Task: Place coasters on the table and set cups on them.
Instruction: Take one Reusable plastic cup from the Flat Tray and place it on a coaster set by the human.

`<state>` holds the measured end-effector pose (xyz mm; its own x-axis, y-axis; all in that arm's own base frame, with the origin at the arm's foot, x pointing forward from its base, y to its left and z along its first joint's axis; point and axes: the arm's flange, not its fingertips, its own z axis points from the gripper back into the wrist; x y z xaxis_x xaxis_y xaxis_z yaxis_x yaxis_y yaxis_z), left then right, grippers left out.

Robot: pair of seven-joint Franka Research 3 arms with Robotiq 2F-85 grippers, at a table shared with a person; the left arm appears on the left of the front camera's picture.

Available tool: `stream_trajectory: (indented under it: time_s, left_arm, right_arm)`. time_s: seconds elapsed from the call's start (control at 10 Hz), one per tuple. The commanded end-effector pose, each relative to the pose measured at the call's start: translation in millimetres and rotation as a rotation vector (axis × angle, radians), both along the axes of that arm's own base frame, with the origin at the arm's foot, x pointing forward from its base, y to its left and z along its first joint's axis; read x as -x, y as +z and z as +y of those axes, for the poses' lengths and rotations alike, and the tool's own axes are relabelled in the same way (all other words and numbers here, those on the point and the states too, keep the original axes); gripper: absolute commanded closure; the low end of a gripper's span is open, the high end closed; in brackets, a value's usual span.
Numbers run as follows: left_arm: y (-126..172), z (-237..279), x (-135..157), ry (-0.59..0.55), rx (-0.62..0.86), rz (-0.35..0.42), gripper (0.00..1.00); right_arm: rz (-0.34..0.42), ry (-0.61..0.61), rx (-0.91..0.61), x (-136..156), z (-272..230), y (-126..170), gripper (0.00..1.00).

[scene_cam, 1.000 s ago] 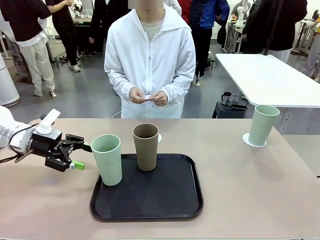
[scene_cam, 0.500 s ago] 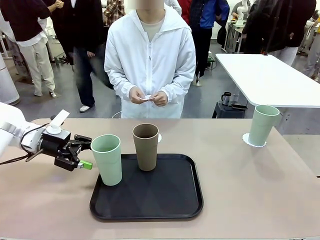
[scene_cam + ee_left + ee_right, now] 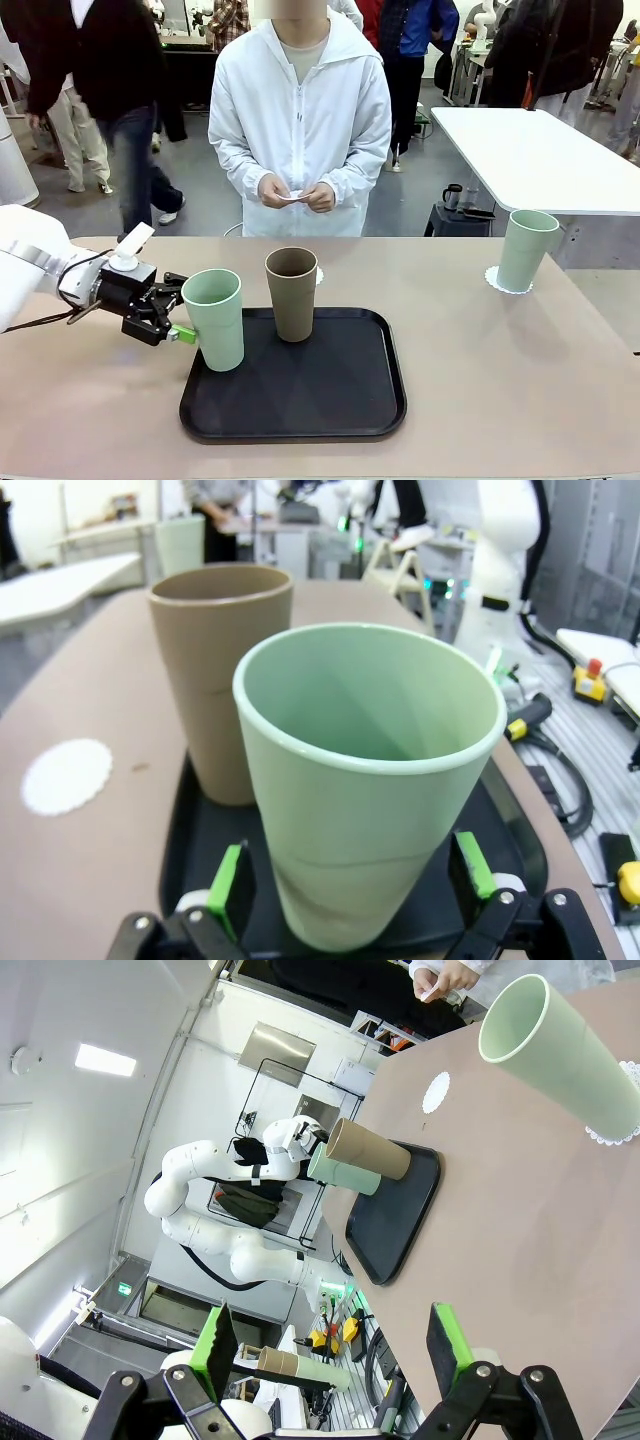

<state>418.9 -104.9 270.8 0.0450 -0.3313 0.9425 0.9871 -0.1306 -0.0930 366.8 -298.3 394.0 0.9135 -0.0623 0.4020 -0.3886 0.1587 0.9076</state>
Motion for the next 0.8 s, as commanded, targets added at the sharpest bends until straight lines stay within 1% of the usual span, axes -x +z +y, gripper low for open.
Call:
stream_trajectory:
  time_s: [0.0,0.3,0.6,0.7]
  left_arm:
    - [-6,-9,-3,-0.019,0.028,-0.028,0.0]
    - [-10,-17,-1,-0.055,0.043,-0.035,0.0]
    - [-13,-23,2,-0.106,0.103,-0.087,0.0]
    - [-16,-24,2,-0.116,0.119,-0.093,0.0]
  right_arm:
    - [0.004,-0.002,0.0,1,0,-1,0.0]
    - [0.004,-0.002,0.0,1,0,-1,0.0]
    - [0.004,-0.002,0.0,1,0,-1,0.0]
    - [0.004,-0.002,0.0,1,0,-1,0.0]
